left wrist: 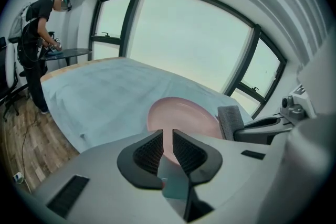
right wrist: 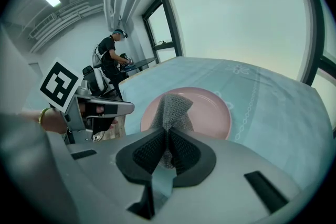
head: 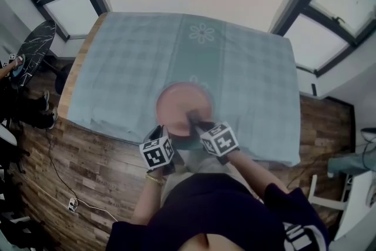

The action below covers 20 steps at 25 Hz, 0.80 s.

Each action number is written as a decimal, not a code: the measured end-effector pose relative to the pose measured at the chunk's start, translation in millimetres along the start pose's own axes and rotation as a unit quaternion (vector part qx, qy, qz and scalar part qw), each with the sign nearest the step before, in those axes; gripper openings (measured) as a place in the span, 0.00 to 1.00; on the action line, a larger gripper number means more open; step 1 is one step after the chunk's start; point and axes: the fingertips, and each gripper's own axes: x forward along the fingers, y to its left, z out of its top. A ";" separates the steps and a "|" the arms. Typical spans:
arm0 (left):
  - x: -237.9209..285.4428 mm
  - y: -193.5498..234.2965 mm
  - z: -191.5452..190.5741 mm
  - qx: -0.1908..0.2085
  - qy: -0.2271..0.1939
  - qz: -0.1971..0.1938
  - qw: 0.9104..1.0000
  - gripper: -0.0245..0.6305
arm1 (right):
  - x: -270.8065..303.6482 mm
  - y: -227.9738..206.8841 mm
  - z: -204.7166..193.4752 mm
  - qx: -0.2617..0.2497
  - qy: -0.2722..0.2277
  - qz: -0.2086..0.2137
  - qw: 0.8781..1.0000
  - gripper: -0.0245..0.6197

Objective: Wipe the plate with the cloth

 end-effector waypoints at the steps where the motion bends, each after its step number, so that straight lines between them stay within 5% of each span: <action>1: -4.1 -2.4 -1.1 0.001 -0.001 -0.001 1.000 0.14 | -3.9 2.8 1.0 0.000 -0.007 0.000 1.000 0.09; 10: -38.6 -27.6 -6.7 -0.001 -0.015 -0.034 0.999 0.07 | -41.7 17.7 16.3 0.007 -0.089 -0.005 0.996 0.09; 20: -56.9 -53.7 -0.8 0.019 -0.034 -0.063 0.997 0.06 | -53.4 24.4 15.4 0.015 -0.121 0.010 0.992 0.09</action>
